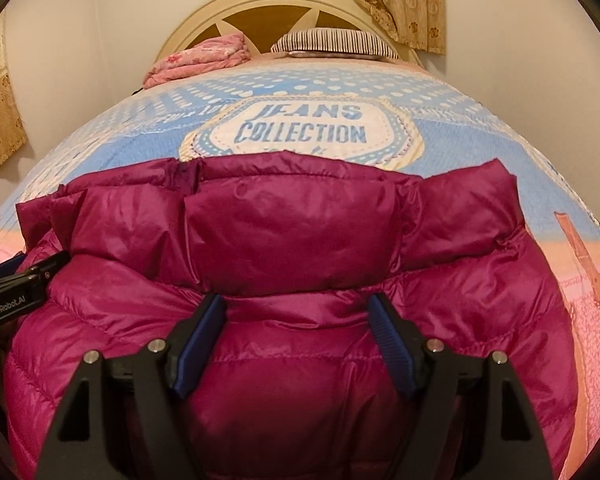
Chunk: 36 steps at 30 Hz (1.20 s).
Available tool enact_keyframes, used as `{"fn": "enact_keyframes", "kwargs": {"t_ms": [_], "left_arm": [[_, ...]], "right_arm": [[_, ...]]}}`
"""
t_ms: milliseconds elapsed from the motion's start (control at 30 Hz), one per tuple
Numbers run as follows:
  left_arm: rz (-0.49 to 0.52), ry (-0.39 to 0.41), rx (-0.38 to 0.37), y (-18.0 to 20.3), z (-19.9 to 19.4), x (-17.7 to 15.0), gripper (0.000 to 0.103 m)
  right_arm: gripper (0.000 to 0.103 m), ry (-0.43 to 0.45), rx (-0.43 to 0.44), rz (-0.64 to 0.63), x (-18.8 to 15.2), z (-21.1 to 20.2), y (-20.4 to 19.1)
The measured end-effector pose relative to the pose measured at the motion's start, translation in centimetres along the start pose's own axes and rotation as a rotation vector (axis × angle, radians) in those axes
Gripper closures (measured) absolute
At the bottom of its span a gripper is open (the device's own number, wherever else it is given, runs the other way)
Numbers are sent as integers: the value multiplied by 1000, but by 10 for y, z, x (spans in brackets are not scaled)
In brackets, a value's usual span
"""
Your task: Fold large clothes
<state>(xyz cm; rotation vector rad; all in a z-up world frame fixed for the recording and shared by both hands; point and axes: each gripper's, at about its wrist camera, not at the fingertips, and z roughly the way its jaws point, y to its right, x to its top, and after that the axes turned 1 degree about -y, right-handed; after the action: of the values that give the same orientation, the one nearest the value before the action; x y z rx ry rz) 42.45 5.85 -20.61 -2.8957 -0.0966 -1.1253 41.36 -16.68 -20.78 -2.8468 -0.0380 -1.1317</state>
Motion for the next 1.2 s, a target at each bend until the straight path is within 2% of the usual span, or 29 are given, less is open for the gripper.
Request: {"fn": "enact_keyframes", "kwargs": {"t_ms": [1200], "left_arm": [[5, -33, 11, -2, 8, -2, 3]], "right_arm": [[20, -68, -59, -42, 2, 14, -7]]}}
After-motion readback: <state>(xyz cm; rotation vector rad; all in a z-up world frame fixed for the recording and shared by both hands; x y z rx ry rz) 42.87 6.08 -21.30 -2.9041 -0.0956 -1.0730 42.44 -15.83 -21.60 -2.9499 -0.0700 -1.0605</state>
